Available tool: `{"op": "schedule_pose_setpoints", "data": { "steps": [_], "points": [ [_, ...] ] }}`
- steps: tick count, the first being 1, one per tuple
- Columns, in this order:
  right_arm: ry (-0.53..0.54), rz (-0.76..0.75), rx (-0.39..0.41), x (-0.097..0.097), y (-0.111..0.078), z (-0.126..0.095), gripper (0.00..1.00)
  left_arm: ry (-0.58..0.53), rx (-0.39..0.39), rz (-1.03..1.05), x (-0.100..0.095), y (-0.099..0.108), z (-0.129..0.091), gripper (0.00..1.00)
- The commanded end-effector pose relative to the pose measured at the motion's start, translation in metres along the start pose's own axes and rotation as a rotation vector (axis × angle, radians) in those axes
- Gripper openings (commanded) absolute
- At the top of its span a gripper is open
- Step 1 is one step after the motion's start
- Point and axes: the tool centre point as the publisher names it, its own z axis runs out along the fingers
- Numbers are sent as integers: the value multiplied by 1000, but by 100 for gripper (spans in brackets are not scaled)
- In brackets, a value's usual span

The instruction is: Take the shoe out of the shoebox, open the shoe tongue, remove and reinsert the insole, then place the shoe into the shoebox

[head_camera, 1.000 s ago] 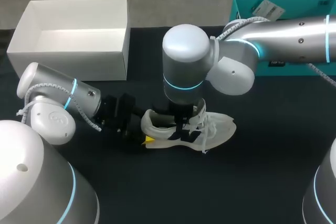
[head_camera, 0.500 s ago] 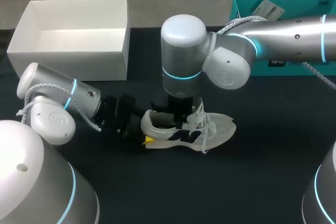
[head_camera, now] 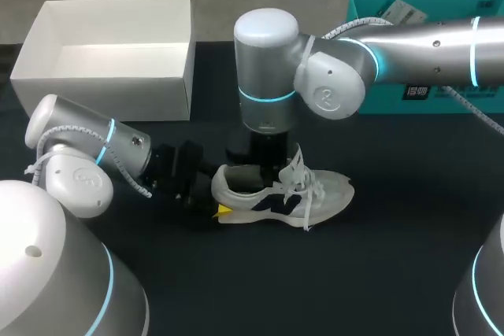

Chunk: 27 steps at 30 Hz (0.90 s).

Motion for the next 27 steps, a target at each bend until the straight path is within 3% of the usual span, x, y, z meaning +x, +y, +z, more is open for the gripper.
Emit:
{"op": "schedule_pose_setpoints", "data": {
  "steps": [1,3,11,27],
  "points": [
    [19,6,21,-3,9,70,13,-4,-1,1,0,-2,0,0],
    [23,8,23,-3,10,73,0,-4,-1,1,0,-2,0,0],
    [34,20,15,4,4,62,0,-4,-1,1,0,-2,0,0],
    [31,19,-73,20,-16,0,0,-4,-1,1,0,-2,0,0]
  ]
}}
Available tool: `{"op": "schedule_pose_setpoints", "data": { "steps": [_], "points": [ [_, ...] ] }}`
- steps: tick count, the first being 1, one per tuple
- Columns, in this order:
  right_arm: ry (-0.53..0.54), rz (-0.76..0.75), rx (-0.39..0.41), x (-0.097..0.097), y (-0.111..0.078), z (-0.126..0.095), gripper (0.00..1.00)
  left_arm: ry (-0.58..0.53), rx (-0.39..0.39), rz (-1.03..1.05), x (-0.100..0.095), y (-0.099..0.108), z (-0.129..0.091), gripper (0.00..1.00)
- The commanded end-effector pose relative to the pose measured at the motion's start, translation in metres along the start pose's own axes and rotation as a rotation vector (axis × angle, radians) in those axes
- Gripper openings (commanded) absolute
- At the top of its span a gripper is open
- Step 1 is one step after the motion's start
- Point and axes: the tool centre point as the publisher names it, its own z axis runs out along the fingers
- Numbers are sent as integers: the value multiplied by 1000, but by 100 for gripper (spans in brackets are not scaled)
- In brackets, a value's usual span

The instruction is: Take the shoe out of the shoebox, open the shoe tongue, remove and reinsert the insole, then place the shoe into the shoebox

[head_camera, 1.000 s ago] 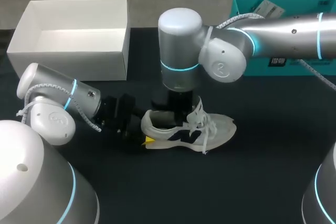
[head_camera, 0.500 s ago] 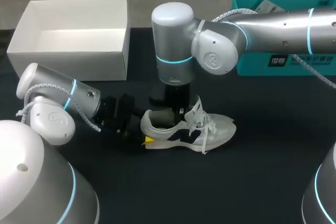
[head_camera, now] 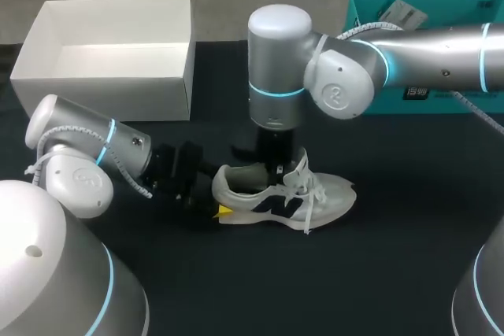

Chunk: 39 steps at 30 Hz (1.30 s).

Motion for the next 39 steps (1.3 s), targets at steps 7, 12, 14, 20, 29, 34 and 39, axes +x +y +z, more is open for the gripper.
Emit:
{"op": "schedule_pose_setpoints", "data": {
  "steps": [7,12,14,20,29,34,39],
  "points": [
    [-57,-24,-53,15,-11,-18,0,-6,-3,-2,-2,0,-1,0],
    [-80,-32,-89,13,-9,-27,0,-6,-3,-2,-2,0,-1,0],
    [-80,-40,-110,13,-7,-30,0,-6,-3,-2,-2,0,-1,0],
    [-102,-59,-130,15,-5,-43,0,-6,-3,-2,-2,0,-1,0],
    [-143,-72,-159,17,-5,-63,0,-6,-3,-2,-2,0,-1,0],
    [-144,-68,-158,14,-3,-58,0,-6,-3,-2,-2,0,-1,0],
    [-147,-37,-168,10,-13,-60,0,-6,-3,-2,-2,0,-1,0]
  ]
}}
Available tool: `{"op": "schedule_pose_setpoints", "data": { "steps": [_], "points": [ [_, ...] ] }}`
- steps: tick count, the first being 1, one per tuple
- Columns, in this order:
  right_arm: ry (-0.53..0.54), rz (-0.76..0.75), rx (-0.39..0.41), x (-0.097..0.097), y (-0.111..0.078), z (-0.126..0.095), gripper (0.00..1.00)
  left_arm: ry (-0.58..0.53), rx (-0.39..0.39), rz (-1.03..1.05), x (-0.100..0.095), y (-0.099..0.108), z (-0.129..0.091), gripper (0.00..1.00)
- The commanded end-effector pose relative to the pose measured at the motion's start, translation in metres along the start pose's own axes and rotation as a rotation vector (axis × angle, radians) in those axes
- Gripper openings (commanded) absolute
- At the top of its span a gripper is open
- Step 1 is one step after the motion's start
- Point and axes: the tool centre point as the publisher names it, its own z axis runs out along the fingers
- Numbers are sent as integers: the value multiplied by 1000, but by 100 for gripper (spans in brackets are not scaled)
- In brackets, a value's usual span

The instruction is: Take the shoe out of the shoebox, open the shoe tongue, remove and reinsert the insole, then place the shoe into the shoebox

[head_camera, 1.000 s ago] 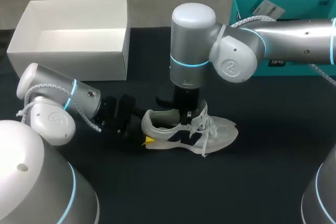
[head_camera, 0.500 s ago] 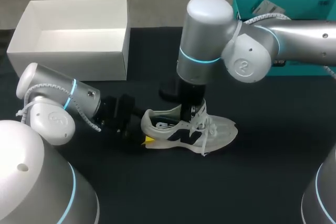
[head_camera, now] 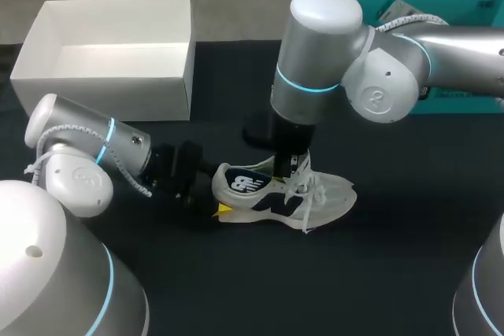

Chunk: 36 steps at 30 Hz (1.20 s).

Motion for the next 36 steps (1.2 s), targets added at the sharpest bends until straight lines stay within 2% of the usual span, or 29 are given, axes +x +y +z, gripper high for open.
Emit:
{"op": "schedule_pose_setpoints", "data": {
  "steps": [1,7,19,27,30,31,32,36],
  "points": [
    [-7,15,-14,-2,-10,-3,0,-2,-3,-1,0,0,0,0],
    [-20,37,-38,-5,-17,-9,0,-2,-3,-1,0,0,0,0],
    [-42,22,-93,-11,-5,-17,0,-2,-3,-1,0,0,0,0],
    [-24,-1,-115,-8,1,-10,0,-2,-3,-1,0,0,0,0],
    [-7,-21,-149,-8,-1,-6,1,-2,-3,-1,0,0,0,0],
    [-5,-32,-157,-8,-2,-4,21,-2,-3,-1,0,0,0,0],
    [4,-42,-168,-7,-2,-3,34,-2,-3,-1,0,0,0,0],
    [22,-45,-186,-7,-4,0,43,-2,-3,-1,0,0,0,0]
  ]
}}
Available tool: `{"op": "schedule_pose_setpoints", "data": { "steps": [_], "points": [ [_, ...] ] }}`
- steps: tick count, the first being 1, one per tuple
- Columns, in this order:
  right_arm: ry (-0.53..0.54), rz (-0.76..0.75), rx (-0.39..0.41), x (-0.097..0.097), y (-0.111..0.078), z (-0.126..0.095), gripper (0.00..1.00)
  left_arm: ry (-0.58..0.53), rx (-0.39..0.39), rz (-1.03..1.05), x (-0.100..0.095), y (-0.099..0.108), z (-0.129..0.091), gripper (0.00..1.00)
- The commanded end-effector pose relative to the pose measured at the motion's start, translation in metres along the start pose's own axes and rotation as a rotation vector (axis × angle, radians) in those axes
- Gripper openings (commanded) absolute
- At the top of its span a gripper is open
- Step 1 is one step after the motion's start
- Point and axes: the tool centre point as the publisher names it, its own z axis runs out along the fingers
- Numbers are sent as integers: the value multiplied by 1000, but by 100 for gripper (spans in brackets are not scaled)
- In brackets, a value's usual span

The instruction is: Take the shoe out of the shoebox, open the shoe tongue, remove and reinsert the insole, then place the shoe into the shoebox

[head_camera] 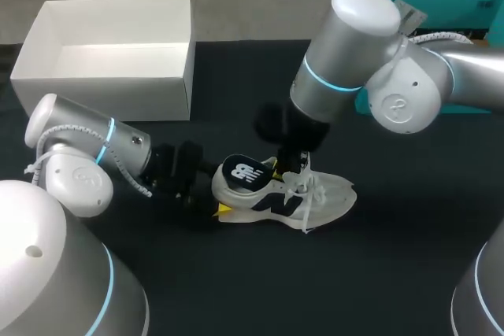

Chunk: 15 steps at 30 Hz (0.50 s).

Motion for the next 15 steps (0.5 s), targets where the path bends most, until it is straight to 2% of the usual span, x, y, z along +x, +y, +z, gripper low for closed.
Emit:
{"op": "schedule_pose_setpoints", "data": {
  "steps": [1,5,15],
  "points": [
    [16,-5,-36,-1,-6,6,43,-2,-2,0,0,0,0,0],
    [30,-7,-52,-2,-6,8,44,-2,-2,0,0,0,0,0],
    [49,-26,-70,-5,8,18,45,-2,-2,0,0,0,0,0]
  ]
}}
